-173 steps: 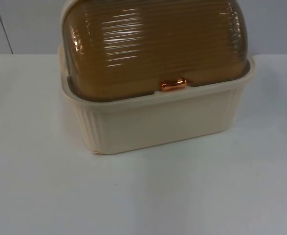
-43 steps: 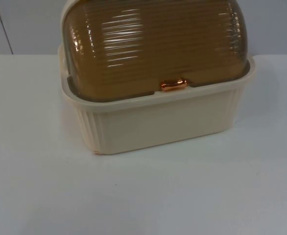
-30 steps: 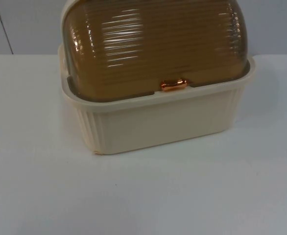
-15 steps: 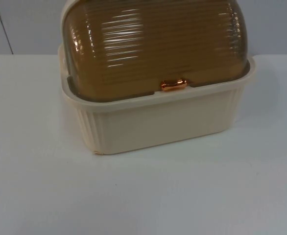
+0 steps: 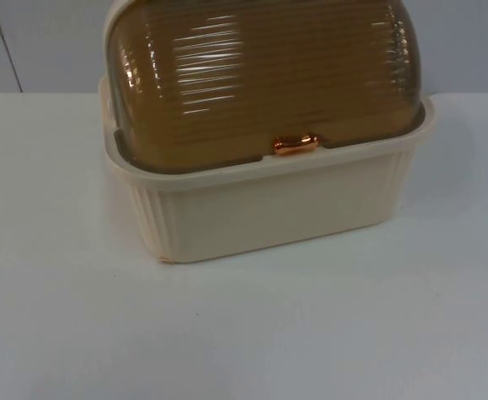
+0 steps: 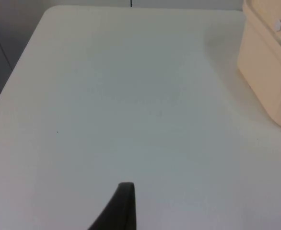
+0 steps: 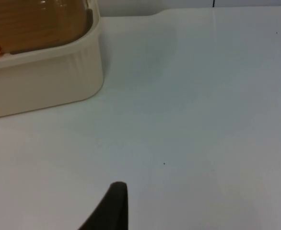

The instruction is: Open the box lid with the left hand, place the block into the box with the right hand, then close the box lid with the left hand.

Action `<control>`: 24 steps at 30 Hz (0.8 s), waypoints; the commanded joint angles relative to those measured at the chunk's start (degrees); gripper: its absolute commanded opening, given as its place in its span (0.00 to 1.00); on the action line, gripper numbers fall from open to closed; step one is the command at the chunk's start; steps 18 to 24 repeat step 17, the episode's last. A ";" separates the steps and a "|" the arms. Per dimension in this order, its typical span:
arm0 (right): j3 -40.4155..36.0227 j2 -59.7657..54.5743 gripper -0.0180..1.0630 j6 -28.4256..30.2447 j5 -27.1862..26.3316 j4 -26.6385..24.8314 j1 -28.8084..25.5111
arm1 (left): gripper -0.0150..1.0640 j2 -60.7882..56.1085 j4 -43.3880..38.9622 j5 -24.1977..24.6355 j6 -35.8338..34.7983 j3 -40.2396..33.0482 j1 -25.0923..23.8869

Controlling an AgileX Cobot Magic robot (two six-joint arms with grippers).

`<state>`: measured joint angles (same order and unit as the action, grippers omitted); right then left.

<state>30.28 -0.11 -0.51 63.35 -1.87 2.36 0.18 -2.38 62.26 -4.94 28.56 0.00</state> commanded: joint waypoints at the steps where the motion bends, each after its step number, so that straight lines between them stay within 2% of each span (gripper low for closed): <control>1: -0.02 0.11 0.99 -0.13 -0.42 0.07 0.15 | 0.96 -0.18 -0.18 -0.58 -0.26 -0.24 0.00; 7: -0.02 0.11 0.99 -0.13 -0.42 0.07 0.15 | 0.96 -0.18 -0.18 -0.58 0.85 -0.24 0.00; 10: -0.02 0.11 0.99 -0.13 -0.42 0.07 0.15 | 0.96 -0.18 1.21 -0.58 4.94 -0.24 0.00; 24: -0.02 0.11 0.99 -0.13 -0.42 0.07 0.15 | 0.96 -0.18 2.08 -0.58 4.94 -0.24 0.00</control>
